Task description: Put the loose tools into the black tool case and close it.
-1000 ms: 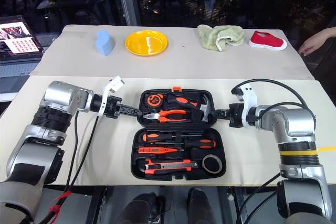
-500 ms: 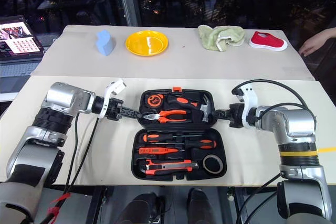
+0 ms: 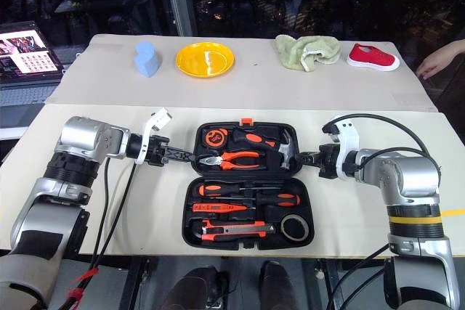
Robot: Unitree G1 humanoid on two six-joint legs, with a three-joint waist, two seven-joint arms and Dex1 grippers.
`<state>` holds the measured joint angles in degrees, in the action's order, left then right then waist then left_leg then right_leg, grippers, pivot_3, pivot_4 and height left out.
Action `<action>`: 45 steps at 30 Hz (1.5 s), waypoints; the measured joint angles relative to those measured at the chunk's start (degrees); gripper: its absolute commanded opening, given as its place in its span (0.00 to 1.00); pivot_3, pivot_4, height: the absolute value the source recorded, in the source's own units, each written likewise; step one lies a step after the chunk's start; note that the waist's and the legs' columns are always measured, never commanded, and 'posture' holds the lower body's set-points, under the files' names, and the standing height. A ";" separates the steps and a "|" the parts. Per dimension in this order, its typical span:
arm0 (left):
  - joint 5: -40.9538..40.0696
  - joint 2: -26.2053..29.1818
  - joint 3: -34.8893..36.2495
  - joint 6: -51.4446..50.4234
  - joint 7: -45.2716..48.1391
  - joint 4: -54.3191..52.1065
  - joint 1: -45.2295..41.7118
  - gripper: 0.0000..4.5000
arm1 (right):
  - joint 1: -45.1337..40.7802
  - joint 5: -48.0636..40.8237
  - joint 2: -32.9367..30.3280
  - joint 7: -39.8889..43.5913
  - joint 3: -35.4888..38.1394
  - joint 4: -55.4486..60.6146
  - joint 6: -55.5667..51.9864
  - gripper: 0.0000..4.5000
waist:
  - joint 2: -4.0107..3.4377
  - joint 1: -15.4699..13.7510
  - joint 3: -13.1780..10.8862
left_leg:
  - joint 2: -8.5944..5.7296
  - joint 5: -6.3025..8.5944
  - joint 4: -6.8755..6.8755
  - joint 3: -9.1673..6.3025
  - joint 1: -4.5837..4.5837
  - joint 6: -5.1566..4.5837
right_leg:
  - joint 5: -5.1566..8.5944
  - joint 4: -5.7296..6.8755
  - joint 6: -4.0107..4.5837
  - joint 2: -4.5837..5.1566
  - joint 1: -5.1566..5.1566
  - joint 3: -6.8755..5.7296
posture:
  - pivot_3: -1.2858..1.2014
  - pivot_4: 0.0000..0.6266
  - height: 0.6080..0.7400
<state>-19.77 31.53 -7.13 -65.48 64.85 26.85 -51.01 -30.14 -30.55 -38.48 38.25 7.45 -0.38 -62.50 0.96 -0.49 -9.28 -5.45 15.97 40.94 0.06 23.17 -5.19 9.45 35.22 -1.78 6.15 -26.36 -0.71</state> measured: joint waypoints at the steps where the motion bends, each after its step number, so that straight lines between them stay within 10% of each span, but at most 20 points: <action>1: 0.01 -0.96 1.23 1.57 -1.51 -0.27 0.30 0.00 | 0.03 0.55 0.14 -0.73 0.28 0.54 1.33 0.00 | 0.00 -0.13 0.00 | -0.01 -0.02 0.01 0.00 0.03 0.02 | 0.00 -0.01 0.00 0.00 -0.02 -0.02 | 0.52 0.24 1.00; 24: 6.53 -16.44 9.40 50.93 -23.82 -8.75 16.64 0.00 | 18.62 22.55 8.39 -9.28 0.22 6.05 51.12 0.00 | 0.00 0.02 0.00 | -0.06 -0.06 -0.19 0.15 -0.26 0.12 | -0.01 -0.06 0.00 -0.38 0.06 0.06 | 0.52 0.24 1.00; 45: 10.56 -15.17 8.18 63.32 -28.47 -13.86 26.37 0.08 | 34.46 44.57 4.99 -21.23 -4.45 3.09 93.18 0.00 | -0.02 1.05 0.01 | 0.29 0.31 -0.28 0.31 -1.77 0.26 | 0.02 -0.08 0.15 -0.72 1.47 0.33 | 0.52 0.24 1.00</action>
<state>-9.21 16.35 1.05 -2.16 36.38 13.00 -24.64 4.32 14.02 -33.49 17.02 3.00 2.71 30.68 0.94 0.57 -9.27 -5.17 16.28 40.67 0.37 21.39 -4.94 9.47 35.14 -1.63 5.43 -24.89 -0.38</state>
